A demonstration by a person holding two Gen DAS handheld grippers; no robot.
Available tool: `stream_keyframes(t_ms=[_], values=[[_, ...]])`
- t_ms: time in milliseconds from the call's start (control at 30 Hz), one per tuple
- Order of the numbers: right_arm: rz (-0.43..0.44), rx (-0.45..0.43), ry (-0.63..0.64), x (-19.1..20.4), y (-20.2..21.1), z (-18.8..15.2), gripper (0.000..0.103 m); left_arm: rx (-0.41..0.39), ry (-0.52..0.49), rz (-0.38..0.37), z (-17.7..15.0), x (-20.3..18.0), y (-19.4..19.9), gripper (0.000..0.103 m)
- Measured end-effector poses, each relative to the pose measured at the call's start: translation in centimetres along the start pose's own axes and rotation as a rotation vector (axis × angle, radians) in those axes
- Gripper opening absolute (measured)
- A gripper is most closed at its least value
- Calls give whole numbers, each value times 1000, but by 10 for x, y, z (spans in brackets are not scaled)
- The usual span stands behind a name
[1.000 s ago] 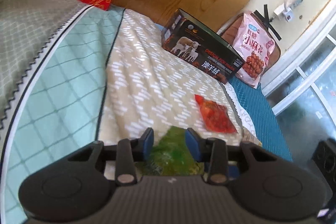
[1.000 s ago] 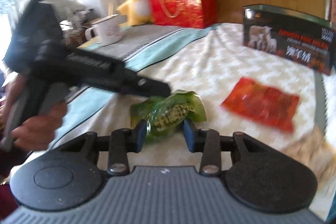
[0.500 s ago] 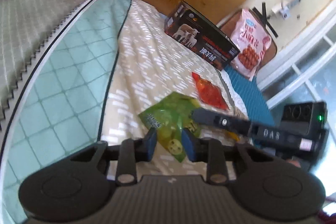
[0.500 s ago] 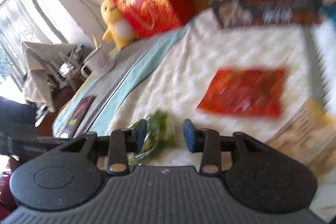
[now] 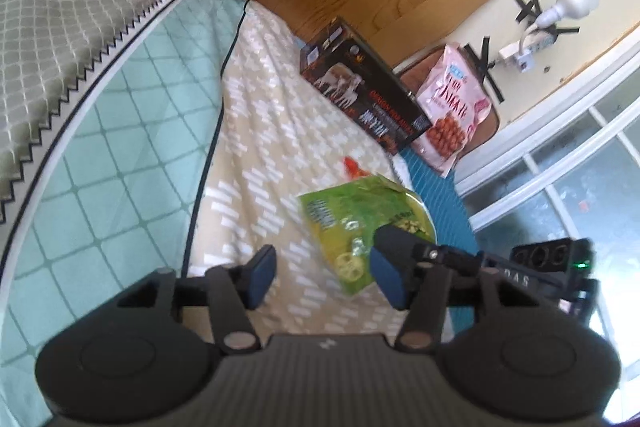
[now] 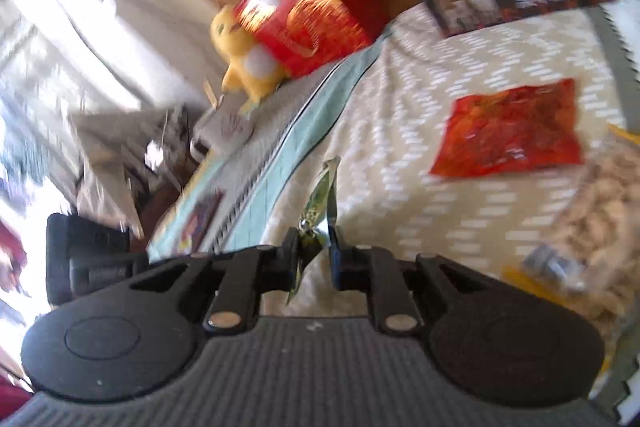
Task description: Organize snacks
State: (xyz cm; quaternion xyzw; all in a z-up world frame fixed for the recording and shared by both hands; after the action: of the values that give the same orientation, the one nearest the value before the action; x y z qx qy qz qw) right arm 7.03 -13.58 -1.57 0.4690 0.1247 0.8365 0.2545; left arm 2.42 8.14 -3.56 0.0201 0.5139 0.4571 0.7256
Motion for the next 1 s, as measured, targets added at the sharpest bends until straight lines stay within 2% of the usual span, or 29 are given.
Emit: stream_keyframes(t_ms=[133, 233, 267, 333, 367, 433, 600, 700, 800, 900, 1000], values=[[113, -50, -176, -14, 13, 10, 18, -4, 51, -82, 6, -2, 3, 59], [202, -51, -229, -9, 14, 12, 18, -11, 56, -135, 10, -9, 3, 59], [238, -44, -242, -7, 13, 11, 18, -12, 53, -143, 12, -12, 1, 54], [284, -37, -251, -1, 12, 12, 18, -6, 42, -162, 14, -18, -4, 34], [276, -38, -240, 0, 12, 14, 18, 4, 33, -171, 17, -22, -7, 24], [237, -51, -215, -1, 14, 19, 18, 2, -6, -145, 24, -31, -14, 22], [201, -114, -177, -10, 36, 48, 18, 35, -131, -149, 65, -69, -48, 21], [126, -182, -104, -13, 51, 82, 18, 23, -237, -129, 98, -99, -76, 20], [40, -223, -38, -19, 55, 121, 18, 1, -295, -95, 136, -118, -110, 18], [-61, -231, 45, -30, 49, 162, 17, -17, -303, -45, 173, -125, -147, 18], [-120, -219, 49, -51, 30, 196, 17, -53, -342, 47, 199, -125, -181, 18]])
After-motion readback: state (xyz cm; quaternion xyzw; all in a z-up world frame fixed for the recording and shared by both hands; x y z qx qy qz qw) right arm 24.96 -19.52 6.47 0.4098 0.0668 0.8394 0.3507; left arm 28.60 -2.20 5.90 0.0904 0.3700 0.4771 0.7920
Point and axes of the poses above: each gripper's, at about its wrist camera, not at the fingertips, and y roughly against the way its jaws point, x to its left, z to its top, the point moved 6 cm from there along -y, roughly the way its jaws point, and after that the axes turned 1 degree about x, right-handed, at the moved point
